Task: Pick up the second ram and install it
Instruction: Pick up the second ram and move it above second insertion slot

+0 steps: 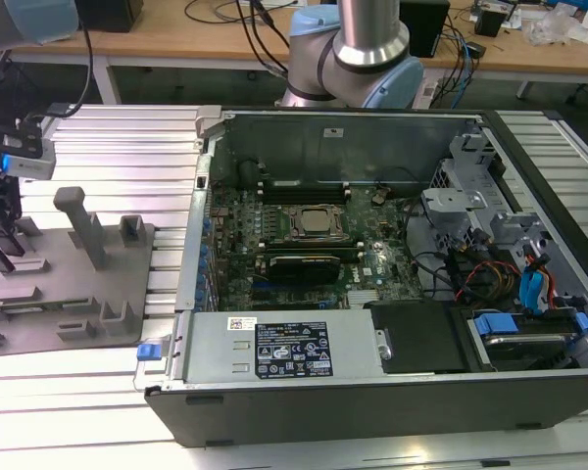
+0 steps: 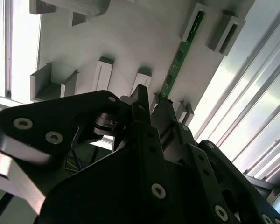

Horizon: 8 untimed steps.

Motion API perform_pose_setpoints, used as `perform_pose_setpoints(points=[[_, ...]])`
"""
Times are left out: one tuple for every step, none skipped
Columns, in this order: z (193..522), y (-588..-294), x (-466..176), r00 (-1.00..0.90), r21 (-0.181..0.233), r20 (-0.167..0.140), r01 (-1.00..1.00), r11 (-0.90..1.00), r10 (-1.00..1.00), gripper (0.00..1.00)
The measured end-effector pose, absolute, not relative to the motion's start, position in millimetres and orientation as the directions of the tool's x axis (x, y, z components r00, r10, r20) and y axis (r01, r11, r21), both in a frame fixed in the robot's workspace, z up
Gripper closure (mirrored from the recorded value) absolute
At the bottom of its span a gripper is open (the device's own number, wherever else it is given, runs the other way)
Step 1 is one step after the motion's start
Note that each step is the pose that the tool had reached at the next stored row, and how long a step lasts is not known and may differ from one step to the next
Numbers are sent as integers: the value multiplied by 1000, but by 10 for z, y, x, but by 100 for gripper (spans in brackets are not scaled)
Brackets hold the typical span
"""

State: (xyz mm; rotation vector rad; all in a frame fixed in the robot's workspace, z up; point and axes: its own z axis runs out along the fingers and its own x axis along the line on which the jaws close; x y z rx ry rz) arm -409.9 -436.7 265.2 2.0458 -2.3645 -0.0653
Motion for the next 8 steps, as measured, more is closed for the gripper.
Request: perform_pose_setpoints(points=[[2642, -4380, -4092, -142, 41, -16, -989, 142, -990, 70], [2625, -4392, -4088, -131, 41, -16, -991, 130, -991, 70], [2617, -4393, -4088, -117, 41, -16, -992, 117, -993, 70], [2612, -4393, -4088, -98, 41, -16, -994, 97, -995, 70], [2604, -4394, -4087, -69, 41, -16, -997, 68, -997, 70], [2596, -4394, -4087, -44, 41, -16, -998, 43, -999, 70], [2587, -4395, -4087, -22, 41, -11, -999, 21, -1000, 70], [2581, -4395, -4086, -12, 41, -5, -999, 12, -1000, 70]])
